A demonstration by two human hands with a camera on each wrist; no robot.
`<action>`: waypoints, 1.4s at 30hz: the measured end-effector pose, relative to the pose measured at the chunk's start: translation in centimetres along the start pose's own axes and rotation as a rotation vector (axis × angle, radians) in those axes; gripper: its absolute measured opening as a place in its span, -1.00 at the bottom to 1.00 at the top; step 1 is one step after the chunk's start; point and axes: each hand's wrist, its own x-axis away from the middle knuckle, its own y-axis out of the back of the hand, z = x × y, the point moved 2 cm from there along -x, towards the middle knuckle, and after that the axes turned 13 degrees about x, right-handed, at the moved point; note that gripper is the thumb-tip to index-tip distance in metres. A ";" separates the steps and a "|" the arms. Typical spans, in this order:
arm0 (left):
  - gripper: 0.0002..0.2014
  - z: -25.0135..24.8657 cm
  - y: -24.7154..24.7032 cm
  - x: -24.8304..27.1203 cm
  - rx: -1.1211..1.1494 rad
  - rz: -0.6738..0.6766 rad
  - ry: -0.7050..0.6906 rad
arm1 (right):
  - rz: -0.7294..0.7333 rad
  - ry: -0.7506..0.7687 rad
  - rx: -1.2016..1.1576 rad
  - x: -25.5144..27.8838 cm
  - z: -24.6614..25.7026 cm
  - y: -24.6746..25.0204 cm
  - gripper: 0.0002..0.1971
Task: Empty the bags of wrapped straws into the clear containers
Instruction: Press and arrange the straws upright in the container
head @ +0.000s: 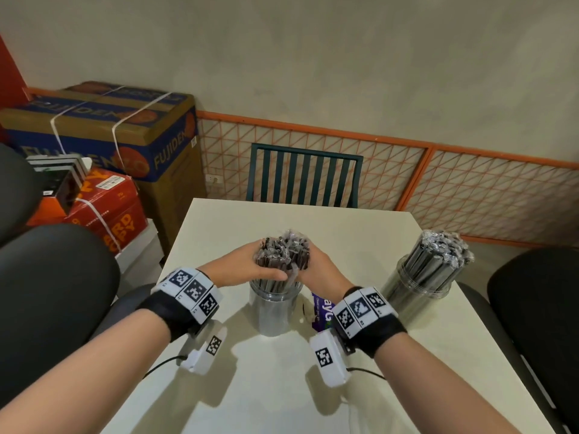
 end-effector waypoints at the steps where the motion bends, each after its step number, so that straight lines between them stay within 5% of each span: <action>1: -0.24 0.0 -0.2 0.0 0.021 -0.025 -0.025 | -0.010 -0.001 -0.033 0.2 0.0 -0.4 -0.25; 8: -0.08 -0.4 -1.3 0.2 0.004 -0.050 -0.086 | -0.031 -0.032 -0.032 -0.4 0.1 -1.0 -0.27; 13: -0.48 -0.4 -1.0 0.5 -0.107 -0.206 -0.123 | -0.037 -0.012 0.020 -0.4 -0.1 -0.6 -0.36; 16: -0.67 -0.9 -0.1 0.8 -0.092 -0.181 -0.135 | -0.004 0.004 0.027 -0.5 0.1 0.4 -0.41; 22: -0.52 -0.8 1.2 0.9 -0.131 0.049 -0.028 | 0.170 0.047 0.155 -0.8 0.0 1.5 -0.39; 30: -0.26 1.8 -0.5 1.3 -0.003 -0.024 -0.025 | 0.167 0.068 0.167 -0.1 -1.0 -0.2 -0.12; 36: -0.64 0.9 -0.8 1.8 -0.017 -0.149 -0.095 | 0.057 0.065 0.085 0.3 -0.5 -0.4 -0.27; 42: -0.52 0.1 -1.2 2.6 -0.100 -0.081 -0.079 | 0.168 0.084 0.086 0.9 -1.2 -0.4 -0.15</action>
